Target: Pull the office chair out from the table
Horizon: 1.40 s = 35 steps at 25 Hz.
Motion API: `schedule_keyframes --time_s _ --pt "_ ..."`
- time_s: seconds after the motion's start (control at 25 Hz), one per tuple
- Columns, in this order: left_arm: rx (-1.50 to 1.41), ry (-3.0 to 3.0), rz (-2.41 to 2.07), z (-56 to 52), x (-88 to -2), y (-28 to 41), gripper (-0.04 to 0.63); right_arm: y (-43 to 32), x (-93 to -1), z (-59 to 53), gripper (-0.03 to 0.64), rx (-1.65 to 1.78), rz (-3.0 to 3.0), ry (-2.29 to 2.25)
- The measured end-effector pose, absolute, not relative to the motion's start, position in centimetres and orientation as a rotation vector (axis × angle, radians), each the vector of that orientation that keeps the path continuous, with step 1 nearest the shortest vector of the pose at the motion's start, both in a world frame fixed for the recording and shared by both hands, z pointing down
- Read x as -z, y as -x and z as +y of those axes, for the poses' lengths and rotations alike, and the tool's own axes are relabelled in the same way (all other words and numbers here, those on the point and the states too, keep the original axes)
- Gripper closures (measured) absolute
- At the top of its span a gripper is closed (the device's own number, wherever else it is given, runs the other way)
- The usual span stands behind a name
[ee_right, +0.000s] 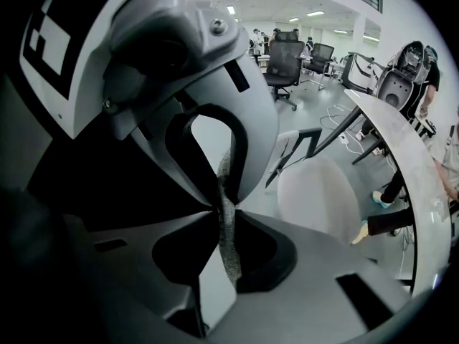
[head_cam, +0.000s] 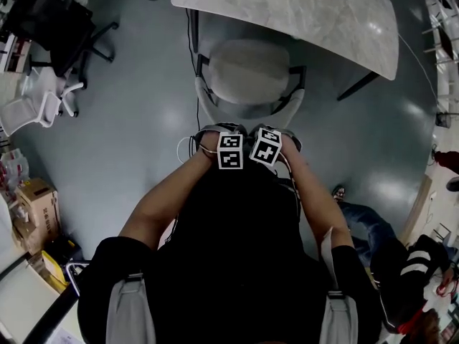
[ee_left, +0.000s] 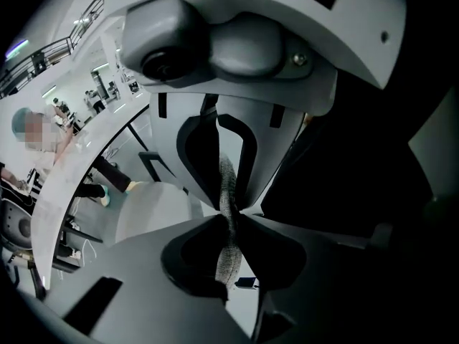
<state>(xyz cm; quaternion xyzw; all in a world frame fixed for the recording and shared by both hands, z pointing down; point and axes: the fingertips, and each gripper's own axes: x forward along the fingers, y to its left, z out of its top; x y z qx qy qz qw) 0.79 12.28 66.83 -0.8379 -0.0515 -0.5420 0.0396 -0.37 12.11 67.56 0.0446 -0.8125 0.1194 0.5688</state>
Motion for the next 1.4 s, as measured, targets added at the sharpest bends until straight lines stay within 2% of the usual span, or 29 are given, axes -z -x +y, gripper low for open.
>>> schedule_keyframes --time_s 0.24,0.6,0.96,1.4 --pt "1.634 2.589 -0.231 13.9 -66.7 -0.6 0.528 0.5 -67.6 13.8 0.545 -0.297 -1.915 -0.079" --pt "1.675 2.514 -0.093 12.0 -66.5 -0.3 0.525 0.7 -67.4 11.9 0.545 -0.272 -1.917 -0.124" --pt "1.699 2.463 -0.109 12.0 -68.0 -0.1 0.505 0.8 -68.1 12.1 0.54 -0.119 -1.926 -0.109" --pt "1.647 2.548 -0.18 12.7 -67.2 -0.3 0.522 0.3 -67.8 12.6 0.543 -0.262 -1.961 -0.114"
